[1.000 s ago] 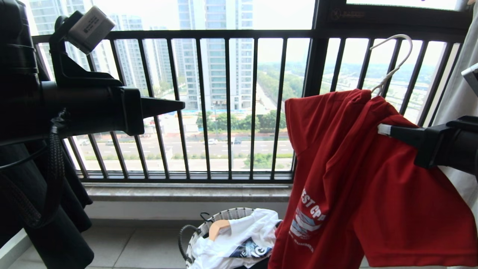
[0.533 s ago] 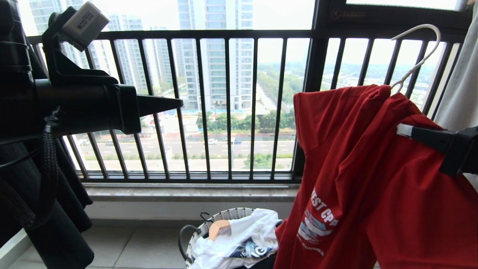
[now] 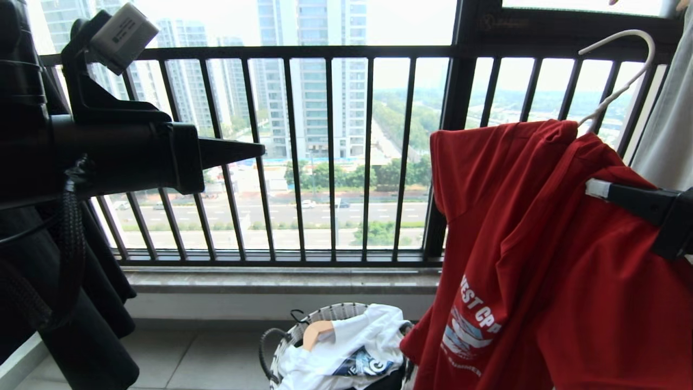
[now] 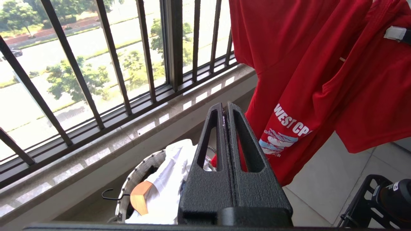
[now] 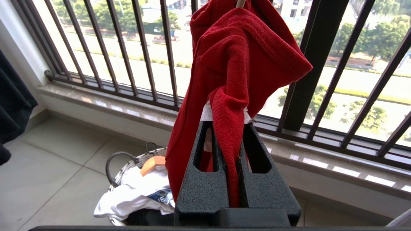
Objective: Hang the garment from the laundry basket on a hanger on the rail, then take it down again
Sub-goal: Hang the clothes rack on the clothesline
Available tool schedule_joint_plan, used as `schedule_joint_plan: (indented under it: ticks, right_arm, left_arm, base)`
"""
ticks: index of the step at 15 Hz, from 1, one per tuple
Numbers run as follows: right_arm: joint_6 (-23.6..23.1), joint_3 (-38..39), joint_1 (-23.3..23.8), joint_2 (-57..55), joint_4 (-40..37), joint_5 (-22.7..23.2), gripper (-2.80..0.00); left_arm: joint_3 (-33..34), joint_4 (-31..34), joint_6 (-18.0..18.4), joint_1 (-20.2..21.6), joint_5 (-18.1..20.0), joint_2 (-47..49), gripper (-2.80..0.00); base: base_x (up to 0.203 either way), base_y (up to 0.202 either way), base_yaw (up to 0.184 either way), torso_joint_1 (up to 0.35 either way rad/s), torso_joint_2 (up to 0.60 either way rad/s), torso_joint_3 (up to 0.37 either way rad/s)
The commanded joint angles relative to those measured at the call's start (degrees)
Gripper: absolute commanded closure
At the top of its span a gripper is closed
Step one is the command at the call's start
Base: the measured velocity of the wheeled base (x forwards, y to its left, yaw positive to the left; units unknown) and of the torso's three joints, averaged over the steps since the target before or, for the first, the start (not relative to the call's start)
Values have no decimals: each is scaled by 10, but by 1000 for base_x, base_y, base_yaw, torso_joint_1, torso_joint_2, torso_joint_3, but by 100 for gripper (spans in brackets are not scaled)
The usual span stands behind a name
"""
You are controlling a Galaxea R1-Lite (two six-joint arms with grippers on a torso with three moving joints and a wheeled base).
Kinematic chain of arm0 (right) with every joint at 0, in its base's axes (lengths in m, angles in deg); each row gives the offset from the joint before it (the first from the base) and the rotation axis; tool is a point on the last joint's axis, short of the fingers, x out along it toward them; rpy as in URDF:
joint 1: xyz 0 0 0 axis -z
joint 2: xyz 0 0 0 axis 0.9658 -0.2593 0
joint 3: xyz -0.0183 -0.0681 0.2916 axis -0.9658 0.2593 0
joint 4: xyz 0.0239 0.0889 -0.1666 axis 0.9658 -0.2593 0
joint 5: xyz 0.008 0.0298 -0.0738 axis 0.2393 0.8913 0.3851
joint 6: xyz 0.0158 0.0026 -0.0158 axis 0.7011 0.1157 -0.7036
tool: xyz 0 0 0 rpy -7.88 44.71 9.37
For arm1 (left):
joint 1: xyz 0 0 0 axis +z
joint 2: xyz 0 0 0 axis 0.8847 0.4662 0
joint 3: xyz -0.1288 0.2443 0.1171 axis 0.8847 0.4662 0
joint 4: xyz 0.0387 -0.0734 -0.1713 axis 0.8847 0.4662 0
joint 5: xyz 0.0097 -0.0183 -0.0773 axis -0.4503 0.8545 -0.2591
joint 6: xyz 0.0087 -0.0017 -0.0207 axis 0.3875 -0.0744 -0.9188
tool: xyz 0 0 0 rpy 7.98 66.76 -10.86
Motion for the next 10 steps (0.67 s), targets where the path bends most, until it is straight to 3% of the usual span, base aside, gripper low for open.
schedule_joint_plan:
  ticks: [1,10]
  right_arm:
    - [0,-1,0,0,2,1,0]
    - [0,-1,3,0,2,1,0]
  left_arm:
    - [0,-1,0,0,2,-1,0]
    - [-1,-1,0,0,2,1,0]
  base:
    - [0,0,0,66,-354,-289]
    - [0,0,0,134,-448,-319]
